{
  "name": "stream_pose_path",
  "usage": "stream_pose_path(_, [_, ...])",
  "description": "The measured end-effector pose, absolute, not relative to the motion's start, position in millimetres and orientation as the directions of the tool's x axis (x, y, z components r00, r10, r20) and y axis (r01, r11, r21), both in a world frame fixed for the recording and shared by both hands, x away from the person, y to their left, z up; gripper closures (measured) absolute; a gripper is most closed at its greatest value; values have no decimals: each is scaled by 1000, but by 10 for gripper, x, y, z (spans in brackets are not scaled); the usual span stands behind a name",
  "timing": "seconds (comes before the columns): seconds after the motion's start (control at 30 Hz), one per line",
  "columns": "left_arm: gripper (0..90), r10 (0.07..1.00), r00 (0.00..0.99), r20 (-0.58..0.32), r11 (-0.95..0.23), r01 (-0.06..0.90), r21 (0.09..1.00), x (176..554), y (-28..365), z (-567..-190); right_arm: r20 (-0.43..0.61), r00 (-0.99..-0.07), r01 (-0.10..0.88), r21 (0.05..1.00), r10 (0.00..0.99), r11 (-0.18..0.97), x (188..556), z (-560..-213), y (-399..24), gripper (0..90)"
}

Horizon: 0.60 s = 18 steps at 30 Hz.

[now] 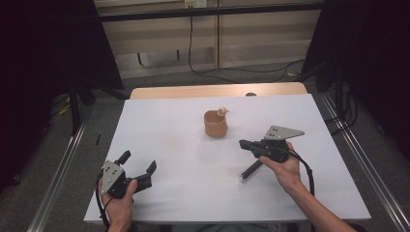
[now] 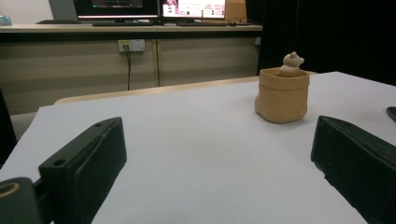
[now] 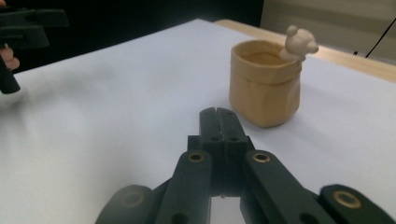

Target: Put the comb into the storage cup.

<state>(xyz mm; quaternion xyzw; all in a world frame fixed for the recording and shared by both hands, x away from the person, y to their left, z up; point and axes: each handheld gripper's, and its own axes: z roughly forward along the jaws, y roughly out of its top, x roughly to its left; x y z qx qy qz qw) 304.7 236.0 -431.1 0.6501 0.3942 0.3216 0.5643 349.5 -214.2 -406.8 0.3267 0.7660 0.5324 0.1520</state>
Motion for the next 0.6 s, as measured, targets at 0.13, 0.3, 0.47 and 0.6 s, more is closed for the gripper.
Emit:
stream_pose_path(0.13, [36, 877, 480, -25, -56, 155, 986, 3047, 2367, -4311, 142, -743, 396, 881, 654, 259, 3502, -4091, -2146, 900])
stream_pose_path(0.3, [36, 872, 489, -22, -56, 144, 988, 3035, 2345, -4302, 163, -749, 447, 840, 642, 309, 3526, -4106, -2151, 900])
stream_pose_path(0.47, [36, 870, 493, -27, -56, 153, 987, 3048, 2351, -4308, 185, -757, 483, 804, 627, 346, 3537, -4095, -2116, 900])
stream_pose_path(0.6, [36, 870, 492, -30, -50, 149, 988, 3037, 2349, -4307, 199, -757, 519, 762, 623, 388, 3549, -4134, -2086, 900])
